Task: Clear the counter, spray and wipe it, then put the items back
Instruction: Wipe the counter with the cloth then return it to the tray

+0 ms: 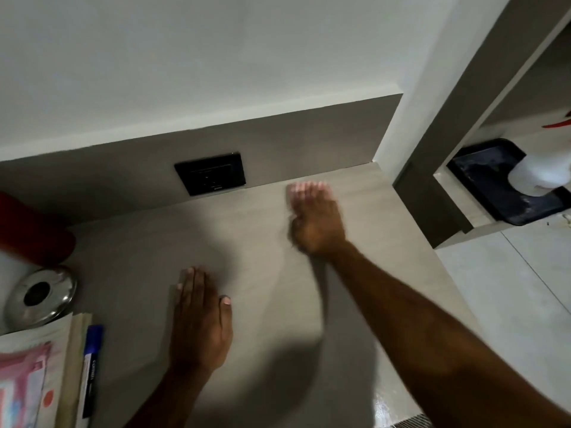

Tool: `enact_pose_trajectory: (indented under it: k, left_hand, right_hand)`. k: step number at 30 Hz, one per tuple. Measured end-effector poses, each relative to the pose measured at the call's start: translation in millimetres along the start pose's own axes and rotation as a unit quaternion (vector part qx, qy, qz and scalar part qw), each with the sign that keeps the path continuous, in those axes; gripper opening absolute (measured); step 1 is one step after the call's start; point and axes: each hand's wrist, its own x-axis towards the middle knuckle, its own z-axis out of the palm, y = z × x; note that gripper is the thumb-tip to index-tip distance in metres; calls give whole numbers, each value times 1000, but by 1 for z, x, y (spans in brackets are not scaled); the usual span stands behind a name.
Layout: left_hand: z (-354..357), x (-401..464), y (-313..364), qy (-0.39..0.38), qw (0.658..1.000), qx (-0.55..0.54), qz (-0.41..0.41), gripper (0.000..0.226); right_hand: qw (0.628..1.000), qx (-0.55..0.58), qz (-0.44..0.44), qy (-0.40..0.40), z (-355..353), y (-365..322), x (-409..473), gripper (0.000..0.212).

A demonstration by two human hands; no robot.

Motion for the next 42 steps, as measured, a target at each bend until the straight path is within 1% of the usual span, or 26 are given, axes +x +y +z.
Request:
enact_pose_trajectory:
  k: [3, 4, 6, 7, 8, 9, 10, 11, 12, 13, 15, 16, 17, 18, 20, 22, 24, 26, 29, 31, 33, 34, 37, 39, 41, 42]
  left_hand:
    - [0, -3, -2, 5, 1000, -2, -2, 62]
    - [0, -2, -3, 9, 1000, -3, 2, 61]
    - [2, -1, -4, 24, 1000, 4, 10, 61]
    - [4, 0, -4, 29, 999, 7, 12, 61]
    - [5, 0, -5, 31, 999, 8, 14, 61]
    - [5, 0, -5, 31, 999, 9, 17, 61]
    - [4, 0, -5, 31, 999, 10, 19, 61]
    - [4, -1, -4, 31, 999, 12, 21, 62]
    - [4, -2, -2, 27, 999, 16, 22, 63]
    - [2, -3, 0, 21, 999, 23, 25, 64]
    - [-3, -3, 2, 7, 998, 54, 35, 65]
    - [-6, -4, 5, -5, 996, 72, 47, 66]
    - [-7, -6, 9, -17, 994, 85, 65, 66]
    - [-8, -6, 15, -25, 992, 91, 83, 67]
    - [-3, -6, 35, -31, 989, 86, 119, 67]
    - [4, -2, 64, -22, 987, 63, 149, 66]
    - [9, 2, 96, -1, 984, 48, 172, 64]
    - [12, 2, 125, 4, 986, 29, 165, 62]
    - [20, -16, 143, -6, 984, 11, 177, 60]
    - [27, -31, 140, -19, 984, 16, 179, 61]
    - [29, -41, 140, -41, 987, 20, 154, 62]
    - [28, -42, 142, -46, 990, 13, 130, 62]
    - [24, -33, 146, -38, 996, -29, 80, 63]
    - [21, -23, 135, -24, 997, -24, 66, 65]
    - [20, -17, 112, -22, 999, -12, 45, 69]
    - [18, -13, 99, -22, 999, -6, 33, 71]
  right_hand:
    - [976, 55, -209, 4, 25, -61, -73, 68]
    - [968, 82, -238, 6, 27, -60, -107, 69]
    - [963, 103, -250, -2, 15, -18, -137, 68]
    - [968, 78, -235, 31, 10, 13, -133, 65]
    - [979, 55, -190, 53, 3, 46, -121, 61]
    - [991, 45, -111, 52, -7, 75, -105, 59]
    - [998, 50, -5, 45, -16, 97, -87, 59]
    - [995, 67, 76, 21, -23, 106, -75, 60]
    - [992, 70, 107, 15, -24, 101, -71, 62]
    - [994, 63, 88, 31, -19, 89, -77, 63]
    - [994, 72, -66, 53, -6, 58, -115, 62]
    - [985, 79, -146, 54, 1, 50, -146, 62]
    - [976, 85, -197, 26, 5, 52, -176, 62]
    - [974, 84, -209, 5, 3, 65, -195, 61]
    - [982, 64, -179, 22, -1, 114, -193, 59]
    - [998, 47, -30, 33, -10, 159, -163, 59]
    - [990, 82, 110, 7, -18, 176, -138, 62]
    - [983, 91, 158, 14, -14, 164, -141, 65]
    - [987, 78, 132, 47, -7, 141, -211, 65]
    - [985, 108, 124, 45, -4, 115, -267, 67]
    - [981, 139, 124, 44, -1, 76, -301, 71]
    - [983, 149, 105, 39, 2, 53, -305, 74]
    - [988, 153, 10, 11, 6, 9, -278, 79]
    - [992, 124, -36, -13, 4, 27, -244, 76]
    - [996, 79, -33, -17, 1, 64, -215, 70]
    - [998, 69, -1, -9, -1, 84, -201, 67]
